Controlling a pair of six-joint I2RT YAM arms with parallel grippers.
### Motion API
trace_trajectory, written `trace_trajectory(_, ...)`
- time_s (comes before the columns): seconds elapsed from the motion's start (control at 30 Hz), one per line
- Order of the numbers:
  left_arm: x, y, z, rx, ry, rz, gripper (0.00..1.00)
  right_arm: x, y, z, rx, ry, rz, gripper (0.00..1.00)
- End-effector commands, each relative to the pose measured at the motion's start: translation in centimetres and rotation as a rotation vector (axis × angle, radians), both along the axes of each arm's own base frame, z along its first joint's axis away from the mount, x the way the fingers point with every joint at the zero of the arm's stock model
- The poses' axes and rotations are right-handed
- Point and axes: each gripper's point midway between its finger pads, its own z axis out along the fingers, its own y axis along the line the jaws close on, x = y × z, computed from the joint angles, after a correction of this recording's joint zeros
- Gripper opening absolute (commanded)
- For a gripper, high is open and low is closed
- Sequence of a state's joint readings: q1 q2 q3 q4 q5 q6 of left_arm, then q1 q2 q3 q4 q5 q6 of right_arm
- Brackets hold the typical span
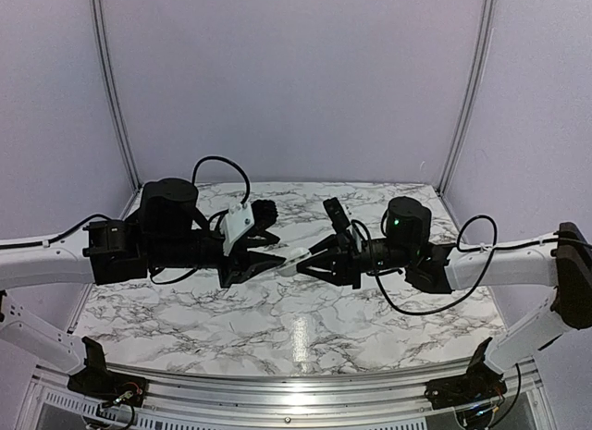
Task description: Insert the wireless bluetooth earbuds into the charging case
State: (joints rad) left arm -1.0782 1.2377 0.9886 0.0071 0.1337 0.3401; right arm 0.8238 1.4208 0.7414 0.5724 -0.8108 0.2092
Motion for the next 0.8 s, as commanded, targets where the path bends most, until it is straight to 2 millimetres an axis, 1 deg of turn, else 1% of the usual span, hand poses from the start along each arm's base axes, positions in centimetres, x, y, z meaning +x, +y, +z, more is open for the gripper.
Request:
trace_trajectory(0.0,0.7,-0.2,0.7,-0.008,0.018,0.013,0.4,-1.1,0.0,1.7,0.028,-0.069,0.036,0.0)
trace_trajectory(0.03,0.7,-0.1,0.3,0.006,0.026,0.015,0.39,-1.1,0.0,1.7,0.029,-0.072,0.037,0.0)
trace_trajectory(0.13,0.3,-0.1,0.3,0.001,0.036,-0.012,0.4,-1.0,0.1,1.6,0.023,-0.069,0.033,0.0)
trace_trajectory(0.23,-0.1,-0.4,0.2,0.005,0.039,-0.039,0.47,-0.8,0.3,1.5,0.012,-0.067,0.027,0.0)
trace_trajectory(0.3,0.1,-0.6,0.1,0.011,0.043,-0.033,0.49,-0.6,0.4,1.4,0.004,-0.067,0.019,0.0)
trace_trajectory(0.37,0.6,-0.7,0.1,0.016,0.045,-0.012,0.5,-0.6,0.6,1.3,-0.003,-0.069,0.02,0.0)
trace_trajectory(0.67,1.3,-1.4,-1.2,0.07,0.061,-0.001,0.5,-0.7,0.8,1.6,0.0,-0.066,0.025,0.0)
trace_trajectory(0.77,1.9,-1.5,-1.6,0.093,0.06,0.029,0.5,-0.8,0.8,1.6,0.0,-0.068,0.031,0.0)
